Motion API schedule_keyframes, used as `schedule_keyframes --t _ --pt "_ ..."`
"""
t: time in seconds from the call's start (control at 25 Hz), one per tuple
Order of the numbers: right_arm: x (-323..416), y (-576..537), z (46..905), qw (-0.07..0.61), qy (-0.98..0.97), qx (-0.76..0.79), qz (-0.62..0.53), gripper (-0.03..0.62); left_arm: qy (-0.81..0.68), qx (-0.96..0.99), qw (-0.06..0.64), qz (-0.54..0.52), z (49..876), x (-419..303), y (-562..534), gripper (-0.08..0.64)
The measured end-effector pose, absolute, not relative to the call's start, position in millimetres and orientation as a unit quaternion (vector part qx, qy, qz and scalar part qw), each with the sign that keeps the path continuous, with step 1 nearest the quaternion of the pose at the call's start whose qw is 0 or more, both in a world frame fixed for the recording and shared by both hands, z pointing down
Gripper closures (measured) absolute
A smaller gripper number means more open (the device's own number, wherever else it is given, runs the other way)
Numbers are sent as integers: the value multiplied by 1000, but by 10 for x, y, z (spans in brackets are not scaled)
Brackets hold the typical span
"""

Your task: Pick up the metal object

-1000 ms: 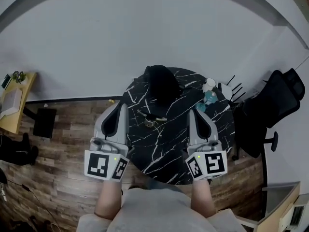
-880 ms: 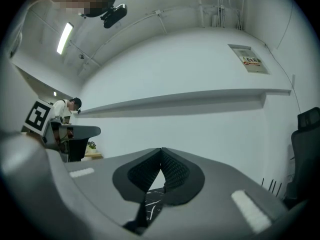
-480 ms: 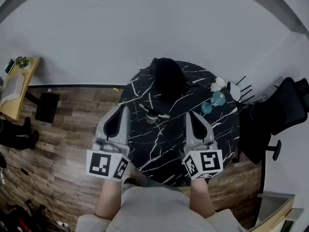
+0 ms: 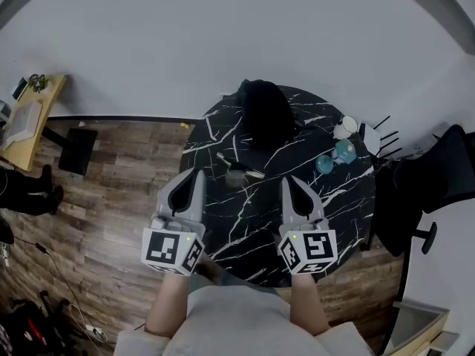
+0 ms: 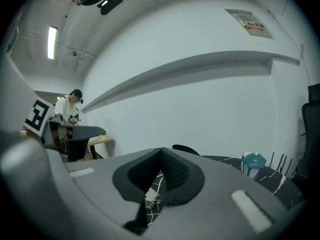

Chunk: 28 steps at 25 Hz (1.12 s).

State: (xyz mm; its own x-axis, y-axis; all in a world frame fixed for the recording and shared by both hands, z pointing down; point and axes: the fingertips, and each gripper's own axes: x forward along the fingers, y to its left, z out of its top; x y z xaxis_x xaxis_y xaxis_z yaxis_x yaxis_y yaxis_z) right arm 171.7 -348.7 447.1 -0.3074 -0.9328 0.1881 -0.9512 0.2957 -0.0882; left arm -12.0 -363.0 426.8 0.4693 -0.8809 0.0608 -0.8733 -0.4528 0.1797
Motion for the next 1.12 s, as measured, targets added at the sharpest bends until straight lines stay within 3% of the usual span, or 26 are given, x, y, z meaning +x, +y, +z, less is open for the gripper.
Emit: schedule_keyframes --t 0.36,0.48,0.56,0.8,1.12 --pt "1796 -3494 4770 61 -806 576 121 595 -500 851 149 67 5060 171 -3679 555" --pt "1814 -3508 4840 64 -807 573 128 595 -483 854 168 102 5349 289 -3681 468" --pt "1822 -3525 4880 65 -807 571 133 595 -475 853 178 125 5542 344 -3690 463" --pt "1817 -3605 4997 74 -810 563 144 595 -455 846 208 185 6071 489 -3794 338" --pt "1892 -3676 5156 84 -810 559 158 595 -439 835 232 238 6606 681 -3976 246"
